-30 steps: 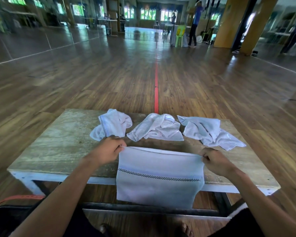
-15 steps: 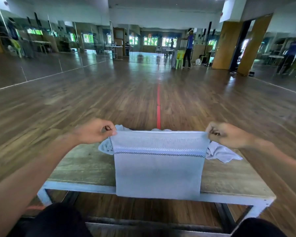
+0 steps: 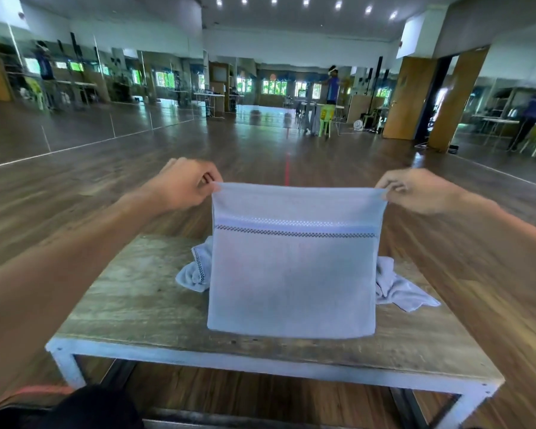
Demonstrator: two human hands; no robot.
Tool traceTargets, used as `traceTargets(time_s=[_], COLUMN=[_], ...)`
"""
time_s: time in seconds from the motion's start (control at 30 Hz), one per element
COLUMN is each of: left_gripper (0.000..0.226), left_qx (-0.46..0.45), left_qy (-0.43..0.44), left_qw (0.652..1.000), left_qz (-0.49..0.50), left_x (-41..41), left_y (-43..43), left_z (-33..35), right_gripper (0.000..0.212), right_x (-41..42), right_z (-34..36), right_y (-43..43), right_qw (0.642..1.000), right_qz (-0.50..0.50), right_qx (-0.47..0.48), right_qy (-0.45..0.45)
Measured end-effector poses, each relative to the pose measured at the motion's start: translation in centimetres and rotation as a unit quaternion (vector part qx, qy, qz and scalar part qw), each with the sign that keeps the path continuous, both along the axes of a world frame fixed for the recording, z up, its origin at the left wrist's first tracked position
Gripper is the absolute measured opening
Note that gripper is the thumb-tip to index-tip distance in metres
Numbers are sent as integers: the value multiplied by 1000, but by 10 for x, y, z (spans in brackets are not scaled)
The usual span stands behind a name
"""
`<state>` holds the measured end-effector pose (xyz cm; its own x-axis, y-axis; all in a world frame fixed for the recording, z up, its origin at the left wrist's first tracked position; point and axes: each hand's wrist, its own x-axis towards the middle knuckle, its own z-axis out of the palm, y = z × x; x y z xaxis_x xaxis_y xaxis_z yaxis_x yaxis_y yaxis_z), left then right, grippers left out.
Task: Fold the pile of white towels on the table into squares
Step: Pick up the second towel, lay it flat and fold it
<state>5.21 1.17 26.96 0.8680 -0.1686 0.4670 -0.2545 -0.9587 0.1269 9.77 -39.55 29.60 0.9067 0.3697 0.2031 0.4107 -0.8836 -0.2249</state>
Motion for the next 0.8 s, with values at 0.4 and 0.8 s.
traceTargets(time_s=[0.4,0.8], left_gripper=[21,5], left_qx=[-175,-183], left_qy=[140,339], left_qw=[965,919], left_qz=[-139,-82], left_x=[-30,-41], left_y=[9,-2], left_z=[-93,-234], right_gripper=[19,20], right_x=[-45,-67], right_z=[-84,-249], right_y=[-13,-25], right_qw=[994,971], right_qz=[4,11], right_qx=[104,131], right_qy=[45,199])
